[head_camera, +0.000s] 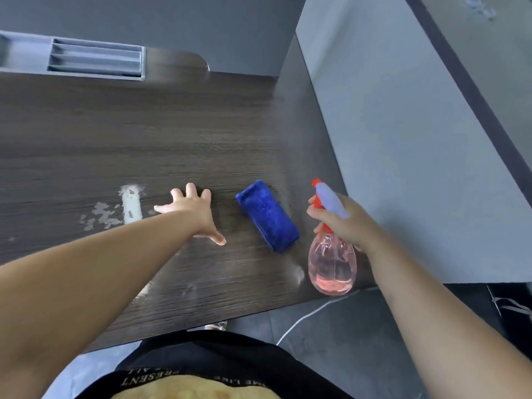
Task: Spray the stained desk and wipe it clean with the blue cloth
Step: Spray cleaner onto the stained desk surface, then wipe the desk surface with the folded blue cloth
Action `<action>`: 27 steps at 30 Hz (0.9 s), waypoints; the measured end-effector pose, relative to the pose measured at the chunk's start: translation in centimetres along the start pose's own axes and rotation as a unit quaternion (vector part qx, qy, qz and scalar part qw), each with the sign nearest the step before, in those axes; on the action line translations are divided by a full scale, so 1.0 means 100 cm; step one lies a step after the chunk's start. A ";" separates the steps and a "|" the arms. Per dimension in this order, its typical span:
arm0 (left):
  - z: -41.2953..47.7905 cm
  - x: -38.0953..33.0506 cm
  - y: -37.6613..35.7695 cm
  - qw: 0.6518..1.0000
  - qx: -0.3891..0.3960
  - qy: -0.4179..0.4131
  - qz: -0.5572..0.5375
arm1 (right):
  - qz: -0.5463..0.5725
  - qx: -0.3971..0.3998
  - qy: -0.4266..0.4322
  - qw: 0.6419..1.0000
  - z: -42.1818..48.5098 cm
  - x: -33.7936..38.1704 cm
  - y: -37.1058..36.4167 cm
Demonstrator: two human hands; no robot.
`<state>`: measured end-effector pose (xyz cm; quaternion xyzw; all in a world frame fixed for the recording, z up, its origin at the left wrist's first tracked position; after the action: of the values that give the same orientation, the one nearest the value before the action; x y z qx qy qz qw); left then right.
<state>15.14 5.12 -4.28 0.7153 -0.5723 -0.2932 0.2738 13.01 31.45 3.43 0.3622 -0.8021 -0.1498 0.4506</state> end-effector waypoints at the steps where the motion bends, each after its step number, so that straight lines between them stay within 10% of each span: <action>1: 0.003 0.000 0.006 1.000 -0.011 0.003 -0.010 | 0.026 -0.034 0.016 0.999 0.004 0.003 0.007; 13: 0.043 0.003 0.033 0.999 -0.042 -0.019 0.005 | 0.139 -0.259 0.127 0.947 0.099 0.045 0.016; 27: 0.045 -0.003 0.039 1.000 -0.004 0.002 0.015 | 0.111 -0.250 0.054 0.960 0.127 0.002 -0.017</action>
<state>9.21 4.44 -4.48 0.7061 -0.5809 -0.2901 0.2824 3.15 29.09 -4.36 0.1542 -0.7485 -0.2748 0.5835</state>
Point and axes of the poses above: each hand's wrist, its own z-axis towards the middle knuckle, its own y-axis out of the back of the hand, x = y × z, the point moved 1 cm from there along z, towards the middle knuckle, and after that the axes turned 7 degrees about -y, right-handed, at the moved point
